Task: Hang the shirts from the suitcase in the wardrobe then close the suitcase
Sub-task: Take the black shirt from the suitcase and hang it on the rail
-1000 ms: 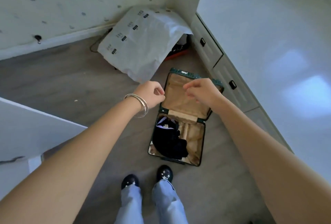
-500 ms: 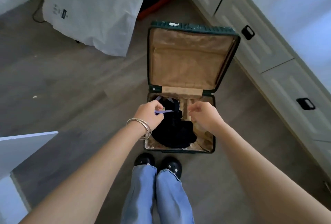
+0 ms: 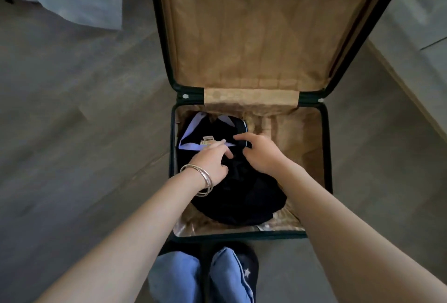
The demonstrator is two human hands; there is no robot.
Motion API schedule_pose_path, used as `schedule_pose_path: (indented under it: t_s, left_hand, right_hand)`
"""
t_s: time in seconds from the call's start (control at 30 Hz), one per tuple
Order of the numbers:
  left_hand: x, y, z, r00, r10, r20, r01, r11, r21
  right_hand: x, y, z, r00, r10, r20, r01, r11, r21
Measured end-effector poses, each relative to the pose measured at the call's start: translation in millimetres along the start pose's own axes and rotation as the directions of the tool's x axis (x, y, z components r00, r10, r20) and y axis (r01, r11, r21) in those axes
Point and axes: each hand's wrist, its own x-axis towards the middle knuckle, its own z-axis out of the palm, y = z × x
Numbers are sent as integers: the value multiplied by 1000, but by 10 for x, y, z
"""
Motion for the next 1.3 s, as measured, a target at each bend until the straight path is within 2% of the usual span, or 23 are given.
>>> schedule_pose_path:
  t_s: [0.1,0.2,0.33,0.47,0.53,0.63,0.8,0.93,1.03,1.2,1.3]
  left_hand:
    - [328,-149,155,996,0,91,-8,996,94]
    - [480,-225,278,993,-7,116,-4,995,96]
    - [294,-158,238,998,-15,69,18,999,-47]
    - [-192,129,-46,998,-27,53,34,990,-139]
    - [-512,322,-270,997,-38,65,47,988,-147]
    - [-1092,638,-729,993,-49,104,57,995,-76]
    - [-2169,1152,-1559,986,9,168,-8,1000,-5]
    - [-3114,1594,-2294,986,63,154,-65,998,12]
    - [-3710,1877,-2792,988,65,137,-61,998,-35]
    - [-4587,2317,-3503,999,38,14,-37,998,-59]
    - [-5121,2487,-3821,997,54,-52,-55,998,-29]
  right_hand:
    - [290,46,148,998,22,60,-23,999,26]
    - [463,78,254,989,82,122,-80,997,-21]
    - [317,80,259,983,172,63,-174,984,28]
    - [-170,-156,110,984,170,53,-176,976,127]
    - [-516,-380,-47,988,127,82,-135,986,100]
    - [-1112,-804,-404,983,64,170,-59,998,-30]
    - [-2209,-1609,-973,967,-2,254,67,967,-247]
    - [-3169,-2308,-1442,954,-139,265,205,949,-241]
    - [-3774,-2769,-1756,951,-160,266,218,954,-206]
    - [-4621,-3494,-2202,946,-242,216,284,939,-193]
    - [-5054,-3828,-2401,933,-283,223,336,906,-259]
